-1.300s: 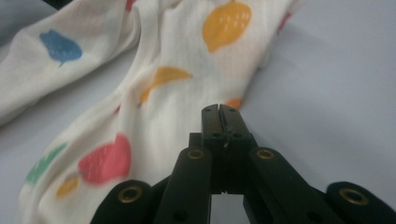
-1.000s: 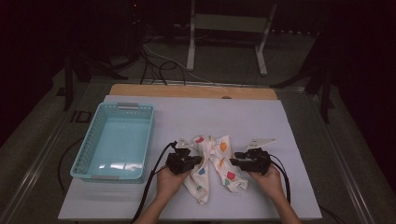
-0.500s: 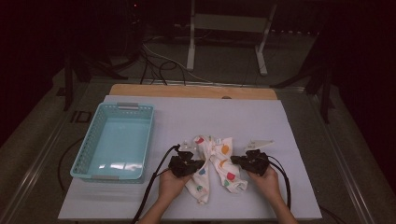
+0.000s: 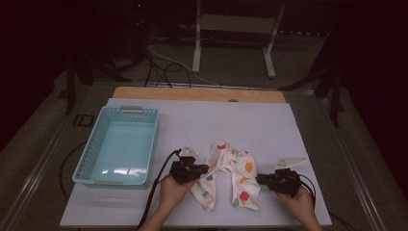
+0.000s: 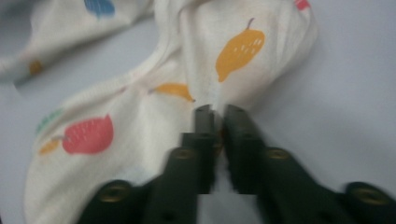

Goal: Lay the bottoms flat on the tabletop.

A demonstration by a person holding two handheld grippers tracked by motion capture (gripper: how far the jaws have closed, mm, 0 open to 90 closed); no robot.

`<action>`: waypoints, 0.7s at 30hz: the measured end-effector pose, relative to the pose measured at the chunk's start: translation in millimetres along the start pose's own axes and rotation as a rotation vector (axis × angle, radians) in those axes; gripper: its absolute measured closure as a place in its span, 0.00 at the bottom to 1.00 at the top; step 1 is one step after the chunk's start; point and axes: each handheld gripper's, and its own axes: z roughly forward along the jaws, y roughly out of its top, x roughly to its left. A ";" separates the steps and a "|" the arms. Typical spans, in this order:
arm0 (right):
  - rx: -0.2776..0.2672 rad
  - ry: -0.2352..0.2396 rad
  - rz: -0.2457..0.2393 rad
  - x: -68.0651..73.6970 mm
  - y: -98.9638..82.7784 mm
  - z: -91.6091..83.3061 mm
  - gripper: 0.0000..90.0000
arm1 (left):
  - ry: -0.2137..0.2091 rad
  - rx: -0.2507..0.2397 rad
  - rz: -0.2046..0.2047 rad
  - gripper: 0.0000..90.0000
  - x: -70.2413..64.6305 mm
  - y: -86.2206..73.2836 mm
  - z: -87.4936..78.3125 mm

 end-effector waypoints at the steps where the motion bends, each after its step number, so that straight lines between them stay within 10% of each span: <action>1: -0.018 0.002 0.000 -1.7 1.8 -1.8 0.84 | 0.000 0.000 0.000 0.89 0.0 0.0 0.0; 10: -0.093 -0.019 0.060 -20.8 36.9 12.0 0.58 | 0.015 0.044 -0.016 0.51 2.2 23.2 24.5; 16: -0.026 -0.013 0.097 -31.4 38.0 38.7 0.72 | 0.029 0.126 0.030 0.89 2.1 19.8 42.3; 21: -0.003 0.023 0.066 -29.0 33.0 42.9 0.98 | 0.047 0.140 0.053 0.97 -0.3 19.5 38.5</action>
